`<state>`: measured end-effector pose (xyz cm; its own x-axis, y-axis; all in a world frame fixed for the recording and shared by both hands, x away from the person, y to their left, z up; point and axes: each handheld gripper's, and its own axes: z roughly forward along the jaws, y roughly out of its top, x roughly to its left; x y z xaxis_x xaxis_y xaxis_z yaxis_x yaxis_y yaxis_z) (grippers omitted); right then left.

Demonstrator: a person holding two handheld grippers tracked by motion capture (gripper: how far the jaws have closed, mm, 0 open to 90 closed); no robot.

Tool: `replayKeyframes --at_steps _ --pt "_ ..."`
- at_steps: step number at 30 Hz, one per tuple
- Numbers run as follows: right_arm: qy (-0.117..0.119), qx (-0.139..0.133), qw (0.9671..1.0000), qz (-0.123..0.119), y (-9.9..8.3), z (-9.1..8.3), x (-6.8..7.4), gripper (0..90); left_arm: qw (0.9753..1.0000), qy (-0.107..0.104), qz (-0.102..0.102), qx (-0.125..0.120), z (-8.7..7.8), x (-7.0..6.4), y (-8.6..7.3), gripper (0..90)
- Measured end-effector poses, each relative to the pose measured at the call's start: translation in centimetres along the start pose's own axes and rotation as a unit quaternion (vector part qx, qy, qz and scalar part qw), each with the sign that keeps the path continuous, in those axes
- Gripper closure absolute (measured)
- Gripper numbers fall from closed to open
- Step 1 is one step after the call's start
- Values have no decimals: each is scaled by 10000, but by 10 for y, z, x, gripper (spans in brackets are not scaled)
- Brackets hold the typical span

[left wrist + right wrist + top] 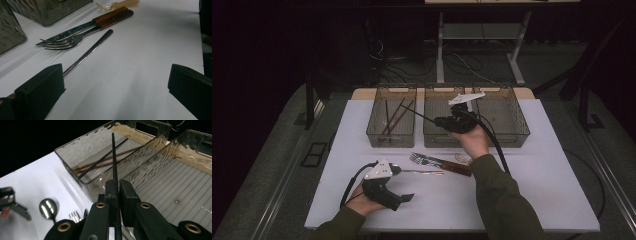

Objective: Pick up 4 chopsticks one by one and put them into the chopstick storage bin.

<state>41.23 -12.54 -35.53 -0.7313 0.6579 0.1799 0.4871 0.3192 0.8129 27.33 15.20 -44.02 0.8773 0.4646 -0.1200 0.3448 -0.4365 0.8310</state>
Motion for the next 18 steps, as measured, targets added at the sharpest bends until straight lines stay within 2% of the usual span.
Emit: replayKeyframes --at_steps 14,18 --pt "-207 146 9997 34 28 53 10 850 10000 -6 34 -21 0 0 0 0" --pt "-311 248 9992 -20 36 68 14 850 10000 -18 32 -21 1 0 0 0"
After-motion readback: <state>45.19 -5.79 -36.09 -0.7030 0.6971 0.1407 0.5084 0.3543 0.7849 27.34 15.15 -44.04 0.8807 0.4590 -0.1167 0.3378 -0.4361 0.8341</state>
